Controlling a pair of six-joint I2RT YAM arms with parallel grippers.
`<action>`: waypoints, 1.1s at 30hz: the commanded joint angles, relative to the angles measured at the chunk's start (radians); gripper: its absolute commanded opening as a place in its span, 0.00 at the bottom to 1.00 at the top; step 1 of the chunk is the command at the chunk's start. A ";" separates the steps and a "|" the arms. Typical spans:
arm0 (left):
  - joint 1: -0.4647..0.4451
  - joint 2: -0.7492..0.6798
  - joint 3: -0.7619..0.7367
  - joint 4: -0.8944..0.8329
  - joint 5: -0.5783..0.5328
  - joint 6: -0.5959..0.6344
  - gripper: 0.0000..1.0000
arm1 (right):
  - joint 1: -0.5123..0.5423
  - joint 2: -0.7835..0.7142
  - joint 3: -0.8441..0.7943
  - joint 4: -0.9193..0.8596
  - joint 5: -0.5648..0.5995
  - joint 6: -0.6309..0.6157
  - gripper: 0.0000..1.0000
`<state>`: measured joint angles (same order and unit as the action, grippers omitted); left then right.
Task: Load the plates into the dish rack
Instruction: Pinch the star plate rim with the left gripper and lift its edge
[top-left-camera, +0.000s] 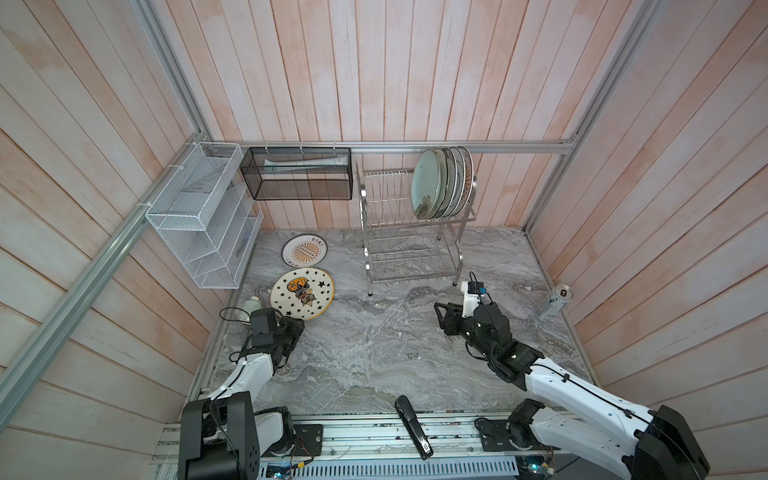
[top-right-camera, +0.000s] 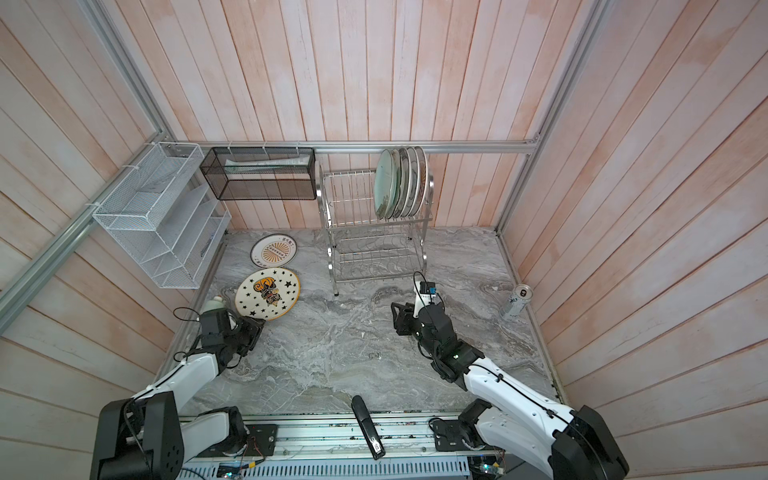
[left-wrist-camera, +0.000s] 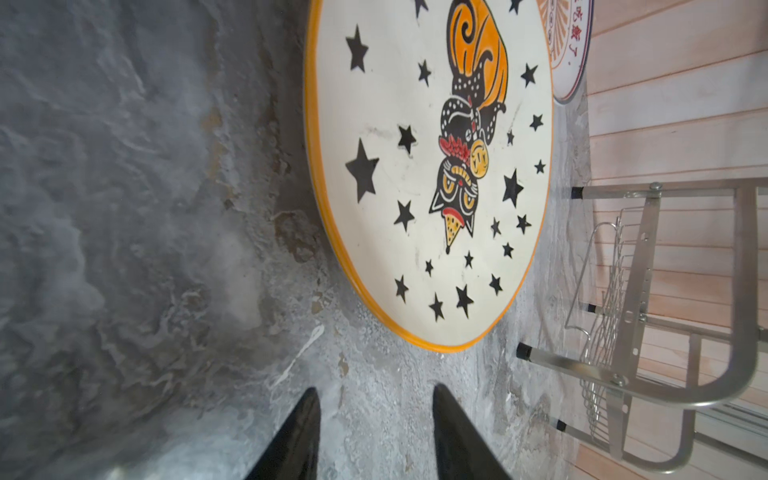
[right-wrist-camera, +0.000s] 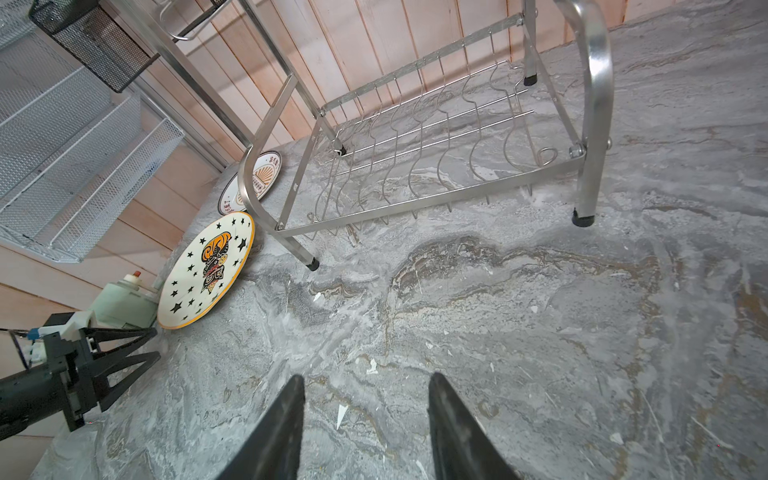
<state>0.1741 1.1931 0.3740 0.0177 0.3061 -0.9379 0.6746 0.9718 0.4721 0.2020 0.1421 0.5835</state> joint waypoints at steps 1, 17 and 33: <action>0.010 0.032 0.008 0.069 -0.004 -0.013 0.45 | 0.005 -0.016 -0.021 0.007 -0.014 0.006 0.49; 0.024 0.199 -0.004 0.251 -0.032 -0.086 0.41 | -0.008 -0.012 -0.031 0.016 -0.059 0.005 0.49; 0.024 0.300 0.002 0.330 -0.040 -0.127 0.32 | -0.018 -0.019 -0.038 0.012 -0.066 0.006 0.49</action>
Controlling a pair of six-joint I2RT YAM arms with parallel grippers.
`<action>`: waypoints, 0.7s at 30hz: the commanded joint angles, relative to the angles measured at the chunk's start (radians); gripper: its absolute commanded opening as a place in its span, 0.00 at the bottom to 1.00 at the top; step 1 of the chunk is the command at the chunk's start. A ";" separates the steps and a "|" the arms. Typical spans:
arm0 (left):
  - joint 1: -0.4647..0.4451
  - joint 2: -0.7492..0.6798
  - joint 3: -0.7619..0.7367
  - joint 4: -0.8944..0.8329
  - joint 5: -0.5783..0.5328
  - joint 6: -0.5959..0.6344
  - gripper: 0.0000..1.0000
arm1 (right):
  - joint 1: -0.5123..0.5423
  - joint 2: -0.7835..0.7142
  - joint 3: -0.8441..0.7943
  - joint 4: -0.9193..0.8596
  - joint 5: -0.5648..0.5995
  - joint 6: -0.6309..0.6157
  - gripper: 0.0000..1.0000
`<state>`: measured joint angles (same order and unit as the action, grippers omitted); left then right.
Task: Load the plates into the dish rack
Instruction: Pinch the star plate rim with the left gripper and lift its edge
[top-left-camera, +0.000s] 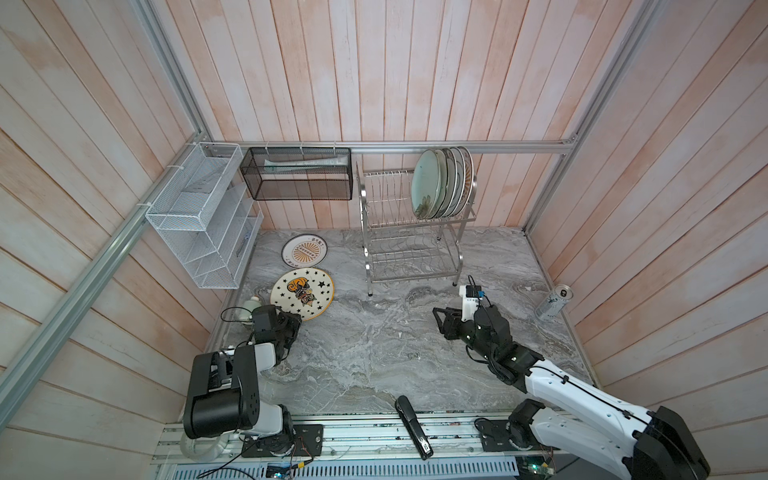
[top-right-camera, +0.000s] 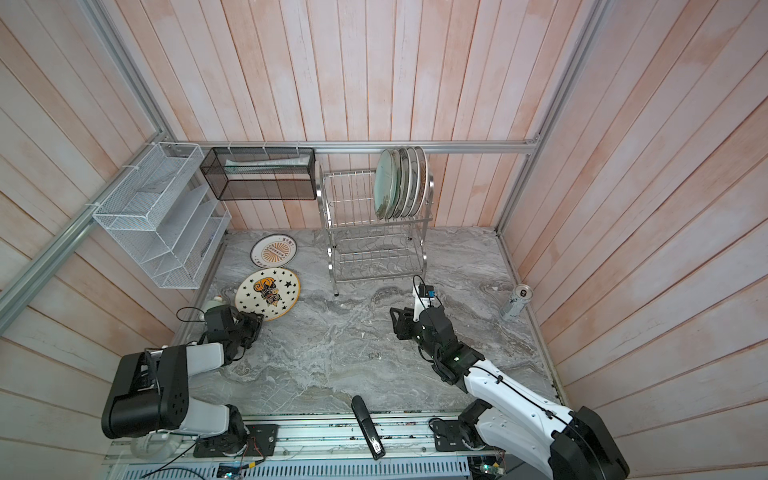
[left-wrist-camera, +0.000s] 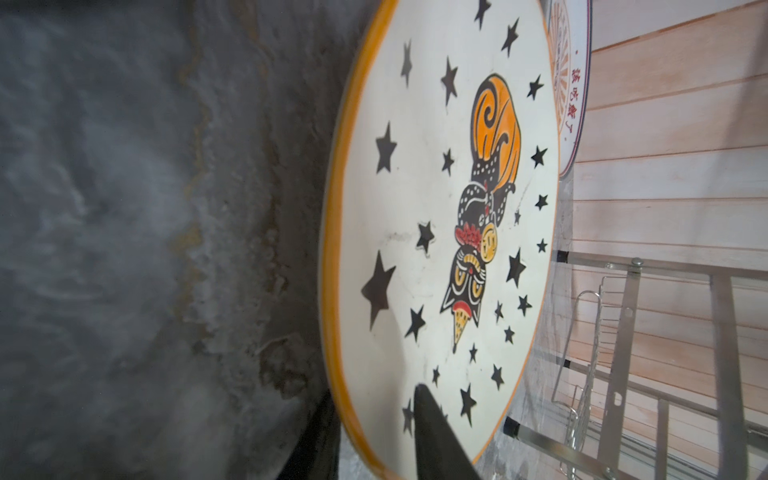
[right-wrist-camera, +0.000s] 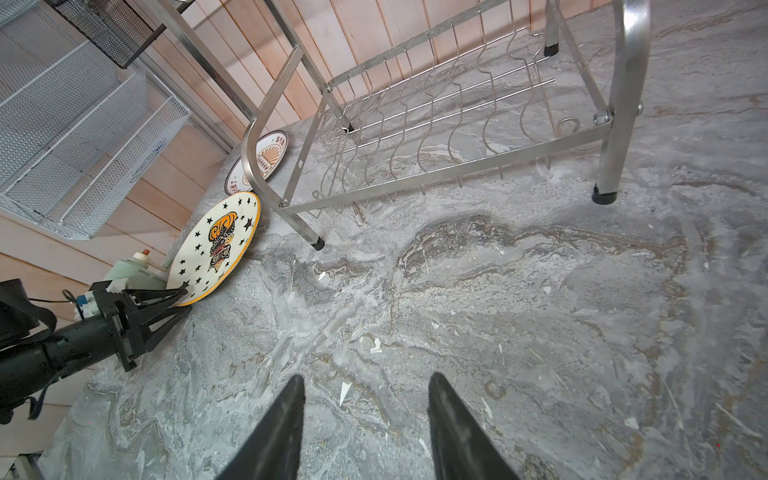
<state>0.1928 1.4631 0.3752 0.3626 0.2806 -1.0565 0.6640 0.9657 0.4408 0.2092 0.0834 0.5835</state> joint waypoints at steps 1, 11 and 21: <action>0.005 0.035 0.001 -0.012 -0.015 -0.010 0.32 | -0.007 -0.012 -0.007 0.005 -0.006 0.006 0.49; 0.004 0.072 -0.002 0.033 -0.010 -0.034 0.29 | -0.013 -0.014 -0.016 0.010 -0.012 0.010 0.49; 0.002 0.102 -0.002 0.059 -0.006 -0.043 0.22 | -0.017 -0.013 -0.015 0.012 -0.016 0.010 0.49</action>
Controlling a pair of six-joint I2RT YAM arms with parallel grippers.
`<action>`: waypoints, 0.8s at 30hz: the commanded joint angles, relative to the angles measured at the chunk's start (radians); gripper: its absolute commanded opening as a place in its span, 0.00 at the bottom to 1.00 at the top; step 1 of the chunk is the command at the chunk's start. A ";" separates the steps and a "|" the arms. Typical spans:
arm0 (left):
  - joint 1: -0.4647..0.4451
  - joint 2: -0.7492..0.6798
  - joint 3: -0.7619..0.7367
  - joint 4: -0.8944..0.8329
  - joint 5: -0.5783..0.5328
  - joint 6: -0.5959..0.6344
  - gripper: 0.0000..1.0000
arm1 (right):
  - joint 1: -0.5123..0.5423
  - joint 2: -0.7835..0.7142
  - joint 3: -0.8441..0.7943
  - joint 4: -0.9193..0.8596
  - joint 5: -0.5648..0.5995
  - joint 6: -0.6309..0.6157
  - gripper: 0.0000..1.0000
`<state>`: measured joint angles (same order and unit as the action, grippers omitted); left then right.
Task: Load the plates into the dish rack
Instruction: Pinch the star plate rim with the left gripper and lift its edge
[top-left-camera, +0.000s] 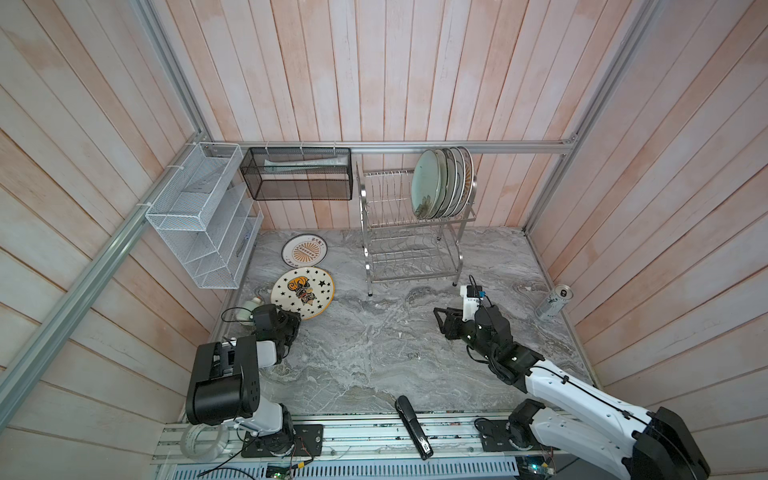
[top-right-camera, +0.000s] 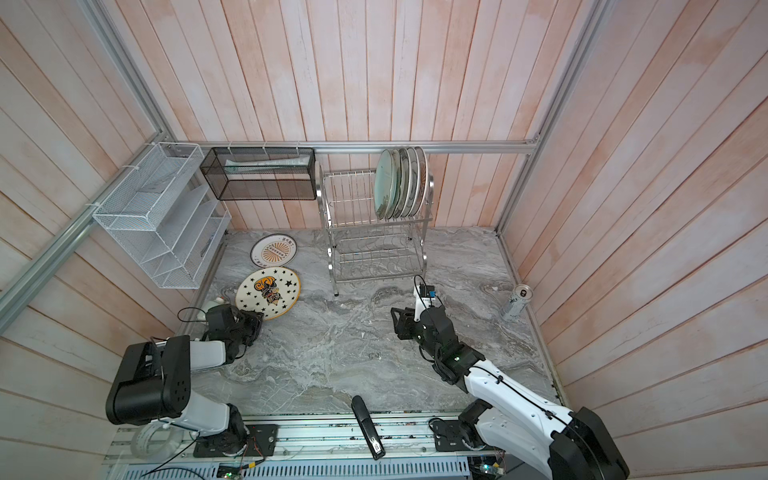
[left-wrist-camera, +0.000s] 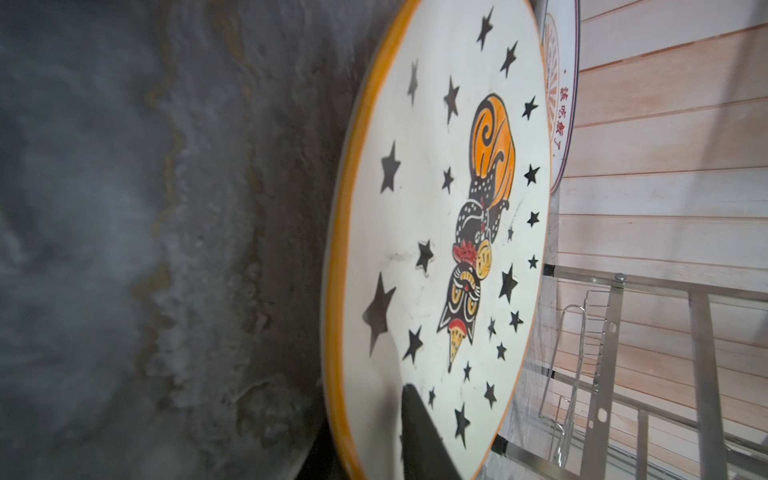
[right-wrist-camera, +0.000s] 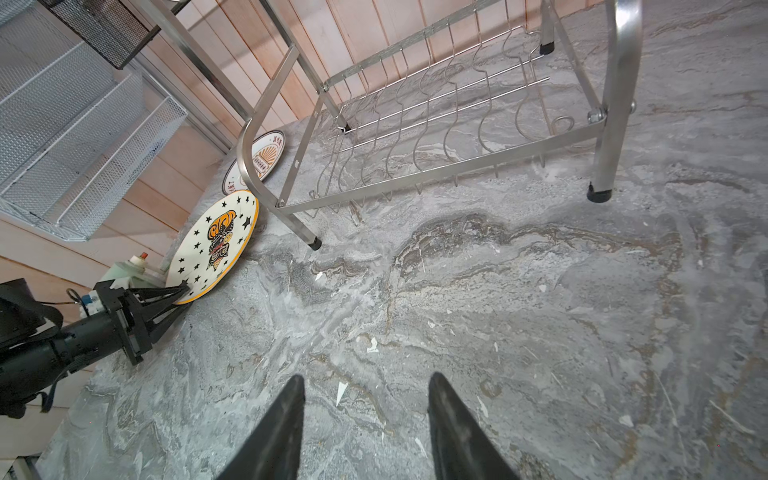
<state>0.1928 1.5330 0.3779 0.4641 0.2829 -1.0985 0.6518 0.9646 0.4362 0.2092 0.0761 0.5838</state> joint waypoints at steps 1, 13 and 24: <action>0.001 0.032 -0.005 -0.042 -0.008 -0.001 0.20 | -0.007 -0.013 -0.011 0.013 -0.010 0.010 0.49; -0.025 0.031 0.015 -0.060 -0.023 0.009 0.11 | -0.011 -0.008 -0.008 0.016 -0.014 0.011 0.49; -0.116 0.014 0.065 -0.109 -0.076 0.015 0.02 | -0.013 -0.022 -0.009 0.007 -0.016 0.013 0.49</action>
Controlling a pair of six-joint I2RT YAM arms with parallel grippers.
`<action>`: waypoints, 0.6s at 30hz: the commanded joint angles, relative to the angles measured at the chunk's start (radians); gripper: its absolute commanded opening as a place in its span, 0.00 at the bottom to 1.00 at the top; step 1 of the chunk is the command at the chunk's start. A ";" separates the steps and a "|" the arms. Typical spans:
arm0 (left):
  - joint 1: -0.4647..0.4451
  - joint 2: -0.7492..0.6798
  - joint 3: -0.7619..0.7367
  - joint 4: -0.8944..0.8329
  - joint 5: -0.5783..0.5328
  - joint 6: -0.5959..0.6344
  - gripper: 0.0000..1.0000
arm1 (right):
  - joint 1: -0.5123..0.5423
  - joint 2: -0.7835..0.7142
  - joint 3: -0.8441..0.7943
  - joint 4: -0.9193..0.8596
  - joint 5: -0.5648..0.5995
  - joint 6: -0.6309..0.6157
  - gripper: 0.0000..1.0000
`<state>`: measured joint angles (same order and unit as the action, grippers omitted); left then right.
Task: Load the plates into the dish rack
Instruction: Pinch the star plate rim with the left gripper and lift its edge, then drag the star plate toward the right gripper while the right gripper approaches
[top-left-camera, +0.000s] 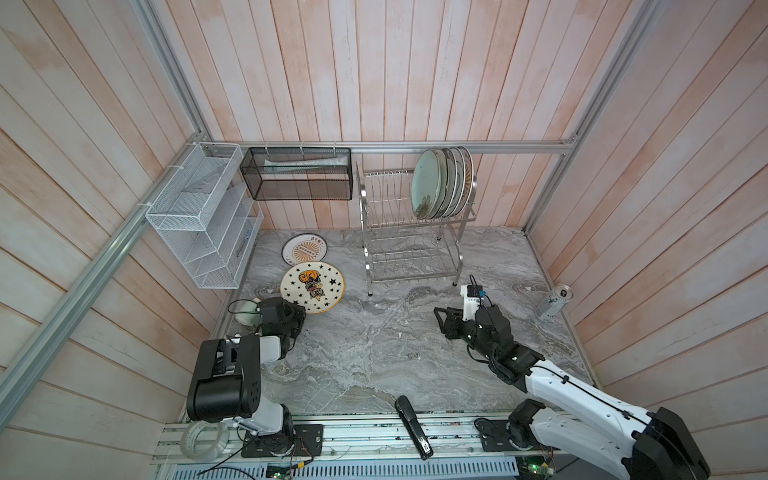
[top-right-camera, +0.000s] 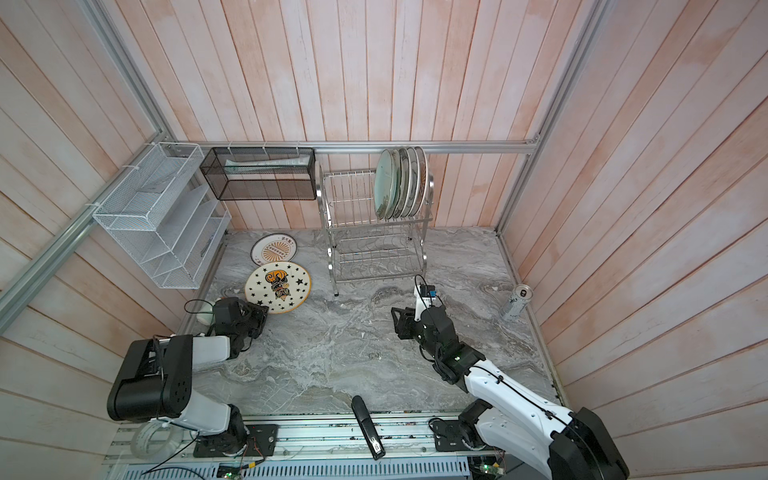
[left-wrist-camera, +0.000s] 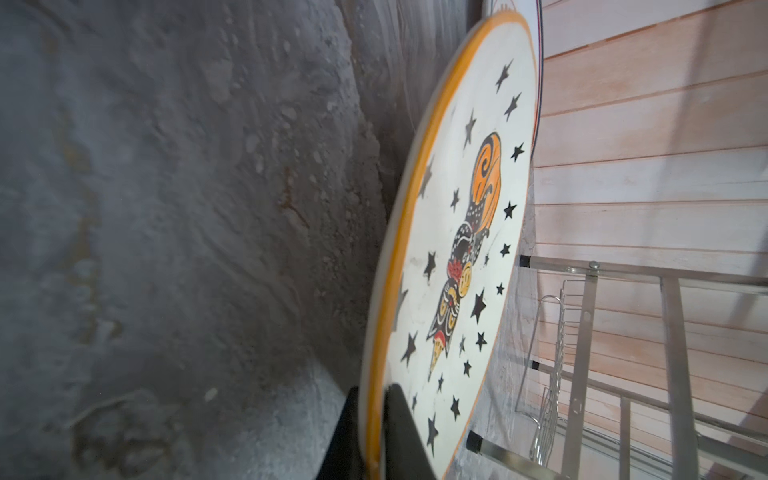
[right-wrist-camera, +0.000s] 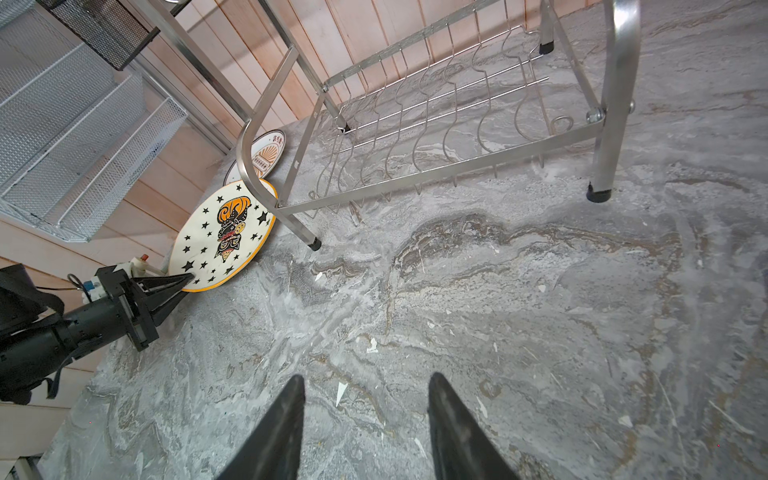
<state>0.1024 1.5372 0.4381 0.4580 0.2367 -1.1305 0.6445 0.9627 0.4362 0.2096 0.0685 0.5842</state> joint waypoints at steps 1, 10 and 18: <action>-0.031 0.004 0.007 -0.106 -0.033 0.049 0.01 | -0.006 -0.020 -0.009 0.005 -0.007 0.012 0.49; -0.047 -0.112 0.007 -0.165 -0.015 0.079 0.00 | -0.006 -0.038 -0.010 -0.004 -0.007 0.020 0.49; -0.047 -0.248 0.011 -0.245 0.031 0.099 0.00 | -0.005 -0.038 -0.005 -0.002 -0.017 0.029 0.49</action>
<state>0.0586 1.3407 0.4454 0.2253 0.2348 -1.0771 0.6445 0.9329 0.4362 0.2092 0.0662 0.6025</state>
